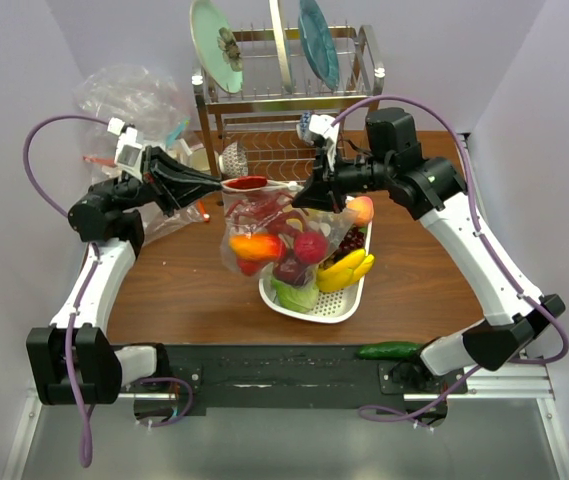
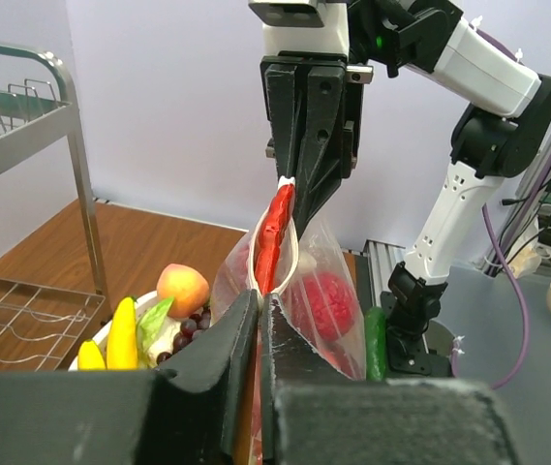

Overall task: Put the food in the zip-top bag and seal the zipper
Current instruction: Zip the zipper food storage bag at the center of the board.

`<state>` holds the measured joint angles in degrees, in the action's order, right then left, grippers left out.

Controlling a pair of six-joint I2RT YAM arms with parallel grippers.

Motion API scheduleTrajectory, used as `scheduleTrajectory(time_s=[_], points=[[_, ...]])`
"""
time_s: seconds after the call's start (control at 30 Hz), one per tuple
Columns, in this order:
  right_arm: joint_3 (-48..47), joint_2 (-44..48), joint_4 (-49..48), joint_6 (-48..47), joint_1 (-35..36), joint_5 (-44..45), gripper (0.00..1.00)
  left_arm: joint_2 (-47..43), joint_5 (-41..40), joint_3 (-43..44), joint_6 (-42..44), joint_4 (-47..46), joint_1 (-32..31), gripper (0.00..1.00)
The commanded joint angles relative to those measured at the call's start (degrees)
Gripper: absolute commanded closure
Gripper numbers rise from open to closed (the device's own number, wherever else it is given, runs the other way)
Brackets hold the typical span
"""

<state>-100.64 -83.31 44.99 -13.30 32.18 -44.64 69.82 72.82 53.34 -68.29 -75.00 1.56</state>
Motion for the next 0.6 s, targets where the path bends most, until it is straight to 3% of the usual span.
scheduleTrajectory(time_s=[0.0, 0.17, 0.3, 0.57], points=[[-1.58, 0.69, -3.16, 0.73, -0.02, -2.73, 1.00, 1.63, -0.31, 2.55, -4.90, -32.03, 0.55, 0.93], [-1.49, 0.43, -3.77, 1.26, -0.10, -3.34, 1.00, 2.42, -0.66, 2.65, -6.94, -33.72, 0.55, 1.00], [-1.23, 0.08, -4.82, 2.14, -0.10, -3.70, 1.00, 2.33, -0.66, 2.64, -7.20, -33.63, 0.55, 1.00], [-0.17, -1.50, -8.86, 5.73, -0.10, -4.66, 0.65, 2.42, -0.74, 4.32, -5.45, -27.75, 0.46, 1.00]])
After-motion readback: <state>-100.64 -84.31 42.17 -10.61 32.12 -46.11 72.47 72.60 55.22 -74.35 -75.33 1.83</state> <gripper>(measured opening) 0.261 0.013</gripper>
